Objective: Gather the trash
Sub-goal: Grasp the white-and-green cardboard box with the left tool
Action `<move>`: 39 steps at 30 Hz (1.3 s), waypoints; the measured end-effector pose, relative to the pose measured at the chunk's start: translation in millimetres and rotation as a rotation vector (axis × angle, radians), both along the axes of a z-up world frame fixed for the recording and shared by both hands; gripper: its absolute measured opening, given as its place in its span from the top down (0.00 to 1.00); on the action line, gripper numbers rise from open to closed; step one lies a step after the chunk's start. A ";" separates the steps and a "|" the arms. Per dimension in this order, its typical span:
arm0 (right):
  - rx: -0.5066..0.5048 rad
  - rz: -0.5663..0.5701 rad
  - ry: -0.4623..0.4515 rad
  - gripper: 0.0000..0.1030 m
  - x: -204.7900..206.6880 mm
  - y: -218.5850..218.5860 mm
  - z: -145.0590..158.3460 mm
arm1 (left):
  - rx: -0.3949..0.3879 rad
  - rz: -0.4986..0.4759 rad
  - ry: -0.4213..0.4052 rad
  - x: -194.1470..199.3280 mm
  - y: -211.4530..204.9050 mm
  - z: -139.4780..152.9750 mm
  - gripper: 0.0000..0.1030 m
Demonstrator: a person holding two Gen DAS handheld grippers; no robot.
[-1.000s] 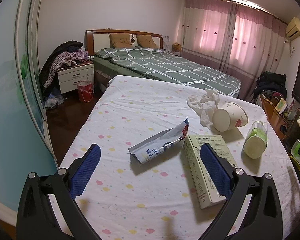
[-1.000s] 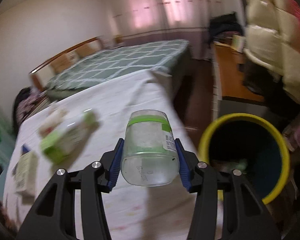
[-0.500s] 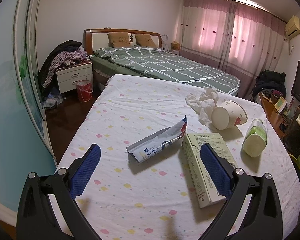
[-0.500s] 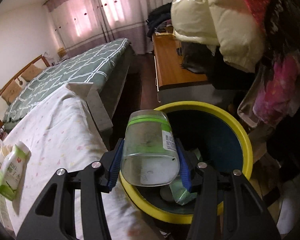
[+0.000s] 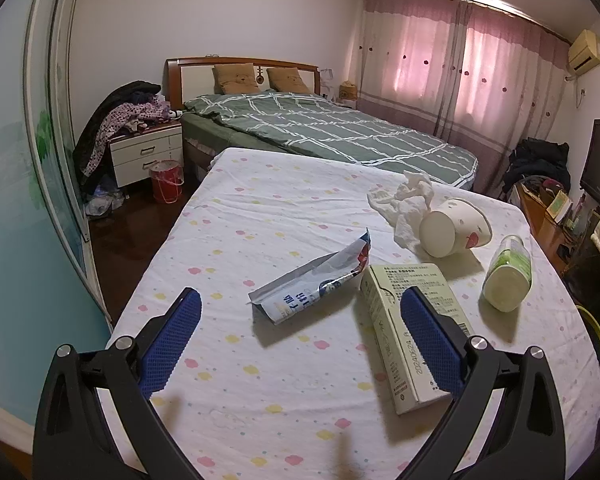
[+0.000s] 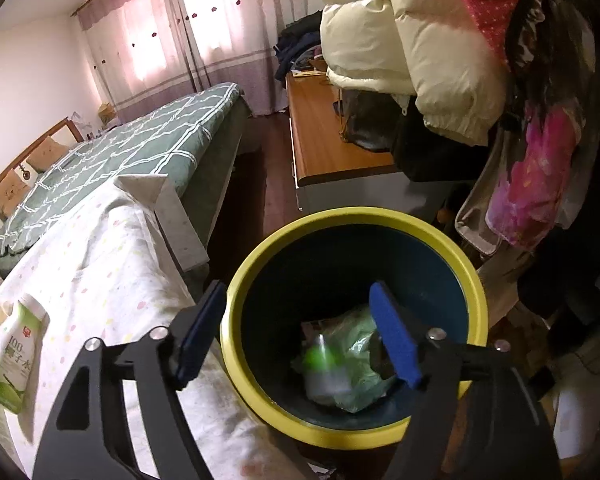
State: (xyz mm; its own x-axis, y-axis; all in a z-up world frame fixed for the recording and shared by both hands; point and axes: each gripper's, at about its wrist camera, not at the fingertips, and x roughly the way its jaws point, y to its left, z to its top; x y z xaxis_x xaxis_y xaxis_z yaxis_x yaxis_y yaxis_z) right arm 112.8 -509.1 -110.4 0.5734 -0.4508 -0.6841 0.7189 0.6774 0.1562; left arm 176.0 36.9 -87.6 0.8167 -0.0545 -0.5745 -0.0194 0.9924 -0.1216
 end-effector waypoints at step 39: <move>-0.107 0.095 0.022 0.06 12.0 25.2 9.3 | 0.082 -0.097 0.332 57.7 -102.9 -32.5 0.20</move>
State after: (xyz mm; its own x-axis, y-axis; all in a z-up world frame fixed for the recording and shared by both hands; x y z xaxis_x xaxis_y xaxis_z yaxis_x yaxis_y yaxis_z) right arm 124.8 -483.9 -101.1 0.6021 -0.4661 -0.6483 0.6532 0.7545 0.0642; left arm 233.8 -66.0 -120.1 0.5783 -0.0656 -0.8132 0.0504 0.9977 -0.0447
